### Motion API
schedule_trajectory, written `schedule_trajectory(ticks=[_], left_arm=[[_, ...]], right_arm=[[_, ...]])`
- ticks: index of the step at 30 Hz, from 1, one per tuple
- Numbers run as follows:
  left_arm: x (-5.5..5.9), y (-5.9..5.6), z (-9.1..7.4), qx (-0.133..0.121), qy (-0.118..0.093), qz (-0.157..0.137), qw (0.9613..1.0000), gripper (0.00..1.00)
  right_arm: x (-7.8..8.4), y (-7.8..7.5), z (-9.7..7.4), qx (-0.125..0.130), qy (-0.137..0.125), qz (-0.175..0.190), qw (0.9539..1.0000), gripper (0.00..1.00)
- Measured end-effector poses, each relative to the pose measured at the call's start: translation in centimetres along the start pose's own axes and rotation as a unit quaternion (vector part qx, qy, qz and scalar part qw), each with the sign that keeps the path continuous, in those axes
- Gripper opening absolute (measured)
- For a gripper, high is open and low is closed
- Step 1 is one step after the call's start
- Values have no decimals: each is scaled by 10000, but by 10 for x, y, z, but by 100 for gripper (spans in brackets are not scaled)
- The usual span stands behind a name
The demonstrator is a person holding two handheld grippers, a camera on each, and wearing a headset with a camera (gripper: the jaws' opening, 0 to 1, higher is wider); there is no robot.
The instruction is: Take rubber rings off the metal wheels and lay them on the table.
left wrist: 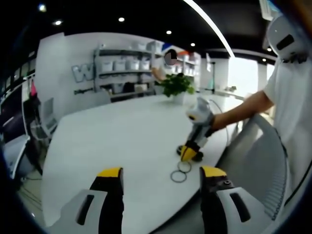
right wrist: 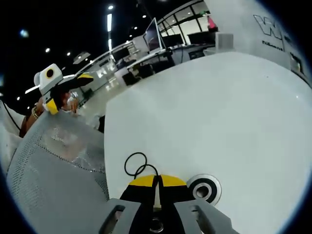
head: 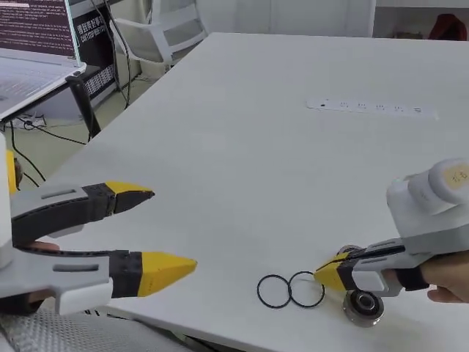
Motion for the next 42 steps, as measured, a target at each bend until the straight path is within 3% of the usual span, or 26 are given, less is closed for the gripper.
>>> schedule_trajectory(ticks=[24,34,42], left_arm=[[1,0,1,-12,17,5,10000,63],[0,0,4,83,74,82,9999,63],[-13,4,12,211,80,291,9993,63]], right_arm=[[0,-3,-4,128,-15,-28,9999,1],[-10,-5,-18,152,-317,18,9994,2],[-15,-14,-35,397,-520,-46,9978,3]])
Point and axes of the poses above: the centre of the closed fingertips' face, and the gripper's own axes: z roughly forward along the fingers, y roughly to its left, x roughly out of its underside, the point moved 3 cm from there along -z, roughly backward along the fingers, and after that the axes turned 4 degrees about z, right-handed, at the moved point
